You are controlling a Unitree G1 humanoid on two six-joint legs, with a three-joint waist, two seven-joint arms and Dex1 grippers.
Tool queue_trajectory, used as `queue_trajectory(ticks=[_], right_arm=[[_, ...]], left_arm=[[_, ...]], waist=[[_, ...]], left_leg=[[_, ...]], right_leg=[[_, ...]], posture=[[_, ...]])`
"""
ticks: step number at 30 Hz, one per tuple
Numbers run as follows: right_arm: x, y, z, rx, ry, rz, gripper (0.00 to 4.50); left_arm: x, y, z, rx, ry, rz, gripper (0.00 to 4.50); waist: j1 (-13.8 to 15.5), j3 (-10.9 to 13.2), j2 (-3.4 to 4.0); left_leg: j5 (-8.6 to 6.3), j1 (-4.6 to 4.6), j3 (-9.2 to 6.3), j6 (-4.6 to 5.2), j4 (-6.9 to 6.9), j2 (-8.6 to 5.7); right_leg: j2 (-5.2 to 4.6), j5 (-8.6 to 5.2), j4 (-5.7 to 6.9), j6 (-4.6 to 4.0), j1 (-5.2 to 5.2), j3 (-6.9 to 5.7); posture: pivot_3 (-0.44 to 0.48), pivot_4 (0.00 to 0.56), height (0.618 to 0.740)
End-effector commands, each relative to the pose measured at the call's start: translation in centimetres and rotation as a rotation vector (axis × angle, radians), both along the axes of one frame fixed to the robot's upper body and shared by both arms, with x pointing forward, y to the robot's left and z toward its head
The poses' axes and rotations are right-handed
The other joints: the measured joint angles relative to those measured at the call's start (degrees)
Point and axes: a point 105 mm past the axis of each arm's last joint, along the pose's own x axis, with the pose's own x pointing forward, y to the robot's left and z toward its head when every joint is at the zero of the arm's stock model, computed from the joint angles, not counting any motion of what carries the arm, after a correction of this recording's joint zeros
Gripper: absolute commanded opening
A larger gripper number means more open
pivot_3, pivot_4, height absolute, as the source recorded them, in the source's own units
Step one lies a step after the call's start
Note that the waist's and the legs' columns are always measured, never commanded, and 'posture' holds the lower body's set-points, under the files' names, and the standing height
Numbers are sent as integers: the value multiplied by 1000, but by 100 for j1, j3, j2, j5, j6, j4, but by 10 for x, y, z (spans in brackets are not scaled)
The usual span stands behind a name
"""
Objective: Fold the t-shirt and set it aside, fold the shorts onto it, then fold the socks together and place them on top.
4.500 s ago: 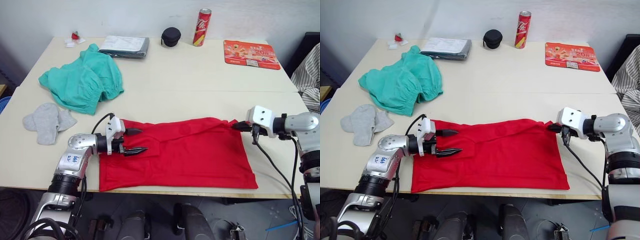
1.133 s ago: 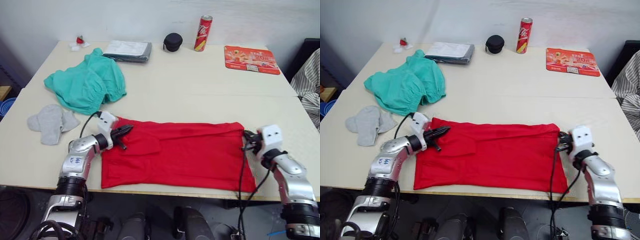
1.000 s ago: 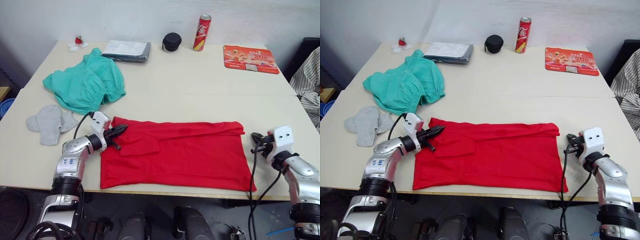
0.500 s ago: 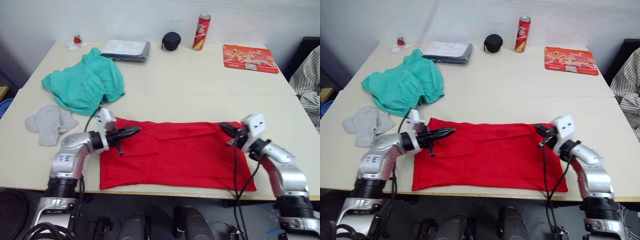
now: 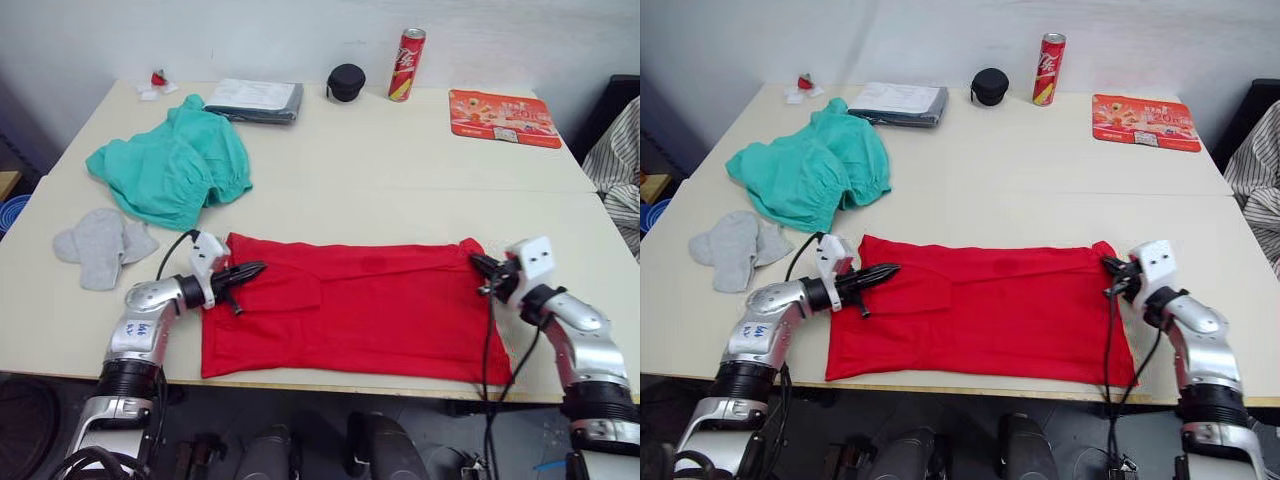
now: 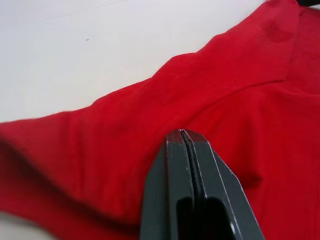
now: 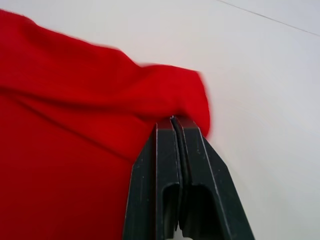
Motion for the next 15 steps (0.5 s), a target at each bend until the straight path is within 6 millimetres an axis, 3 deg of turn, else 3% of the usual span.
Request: queue_trajectory(ticks=[1, 4, 7, 10, 15], right_arm=[[-5, -11, 41, 76, -43, 83, 0], [-9, -18, 64, 62, 60, 183, 577], [-7, -25, 73, 9, 206, 229, 1648], [-2, -23, 67, -52, 402, 285, 2677], [17, -10, 59, -105, 488, 323, 4494]], left_arm=[[-13, 7, 35, -70, -96, -89, 21], [-40, 4, 53, -61, -83, -235, 614], [-63, -5, 63, -49, -66, -348, 1610], [-82, -13, 61, -24, -51, -425, 2572], [-92, -24, 60, -49, -70, -474, 4234]], waist=[[-29, 1, 0], [-83, 18, 20], [-92, 29, 40], [-92, 31, 43], [-77, 40, 57]], left_leg=[[0, 0, -1, 0, 0, 1], [0, -1, -2, 0, -1, 2], [0, 3, -2, 0, -3, 2], [-1, 7, -3, -1, -7, 2], [-1, -2, -2, -4, -12, 1]], right_leg=[[0, 0, 0, 0, 0, -1], [-2, 0, 0, 0, 0, 0], [-4, -1, -21, -2, 0, 3], [-6, -5, -24, -9, 1, 3], [-8, -8, -23, -15, -12, -1]], posture=[[0, 150, 740], [0, 150, 740], [0, 150, 740], [0, 150, 740], [0, 150, 740]])
